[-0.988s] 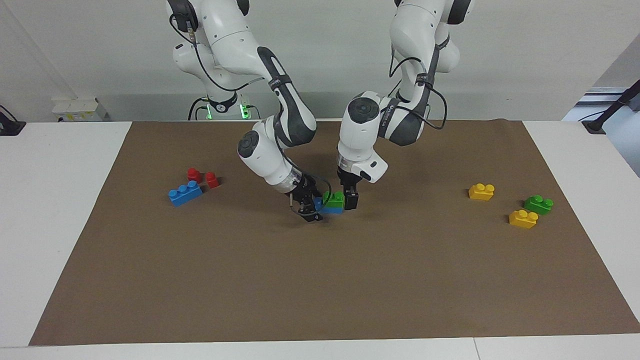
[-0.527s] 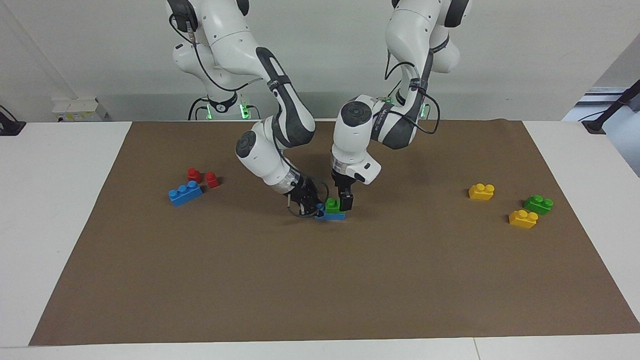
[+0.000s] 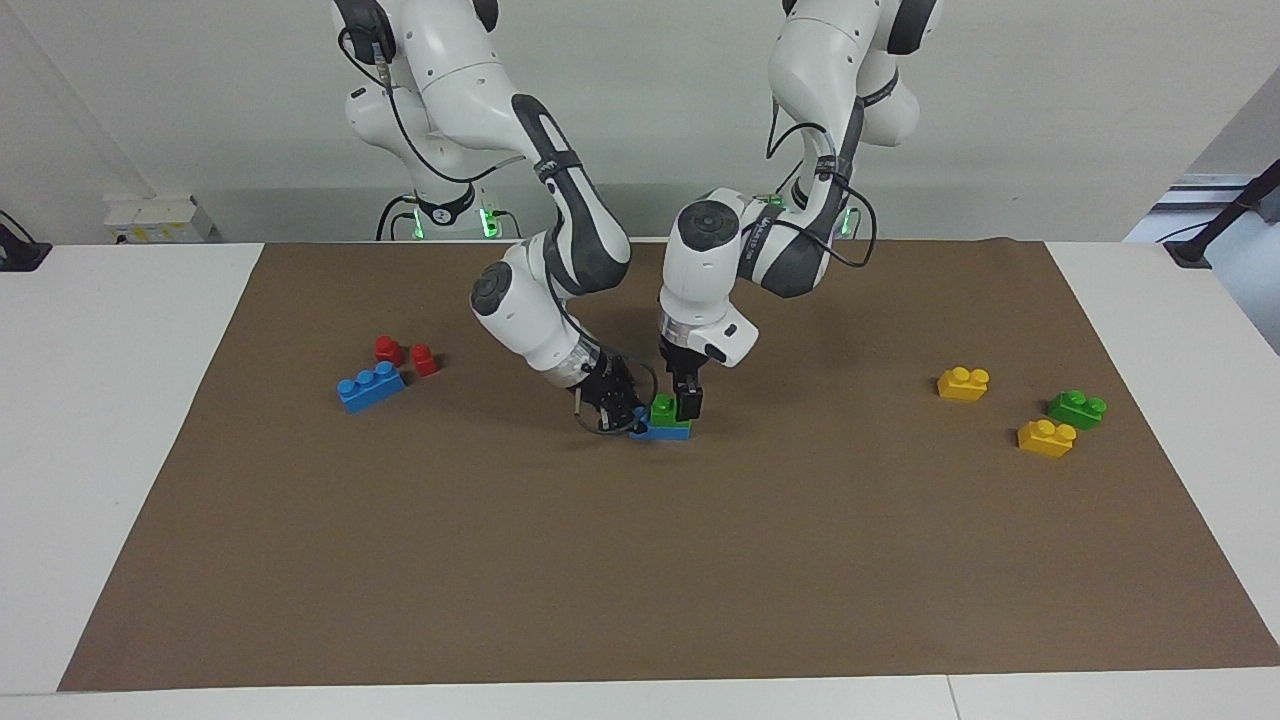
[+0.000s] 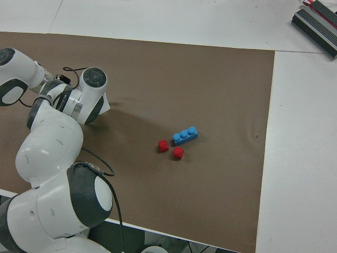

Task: Remove green block with left arm and hold with right
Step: 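Pull the green brick off with the left gripper while the right gripper holds blue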

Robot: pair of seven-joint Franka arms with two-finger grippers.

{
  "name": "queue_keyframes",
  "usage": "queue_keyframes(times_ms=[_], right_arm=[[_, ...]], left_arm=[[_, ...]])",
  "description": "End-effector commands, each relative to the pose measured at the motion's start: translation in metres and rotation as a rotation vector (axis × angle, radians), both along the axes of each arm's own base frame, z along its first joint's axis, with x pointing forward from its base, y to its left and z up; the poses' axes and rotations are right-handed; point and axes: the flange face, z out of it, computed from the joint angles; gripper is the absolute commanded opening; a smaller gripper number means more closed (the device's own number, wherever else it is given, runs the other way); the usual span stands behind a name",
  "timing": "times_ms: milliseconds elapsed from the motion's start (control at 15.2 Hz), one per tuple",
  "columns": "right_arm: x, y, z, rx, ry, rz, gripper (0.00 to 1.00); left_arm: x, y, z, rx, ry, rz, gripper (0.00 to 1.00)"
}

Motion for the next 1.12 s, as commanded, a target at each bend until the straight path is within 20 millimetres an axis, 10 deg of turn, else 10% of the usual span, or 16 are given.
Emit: queue_keyframes(times_ms=[0, 395, 527, 659, 1054], right_arm=[[-0.002, -0.001, 0.0, 0.006, -0.013, -0.023, 0.0], [-0.002, 0.0, 0.0, 0.006, -0.014, -0.023, 0.0], [-0.002, 0.0, 0.0, 0.006, -0.014, -0.023, 0.0], [-0.002, 0.0, 0.0, 0.006, -0.014, -0.023, 0.0], [0.003, -0.004, 0.005, 0.014, -0.017, -0.023, 0.0]], left_arm=[[-0.003, -0.008, -0.004, 0.014, -0.031, 0.012, 1.0], [-0.002, -0.011, -0.012, 0.026, -0.058, 0.027, 1.0], [-0.004, -0.015, -0.012, 0.043, -0.075, 0.003, 0.64], [-0.005, -0.015, -0.013, 0.051, -0.088, -0.007, 0.0], [-0.001, -0.008, 0.001, 0.065, -0.1, -0.029, 0.0]])
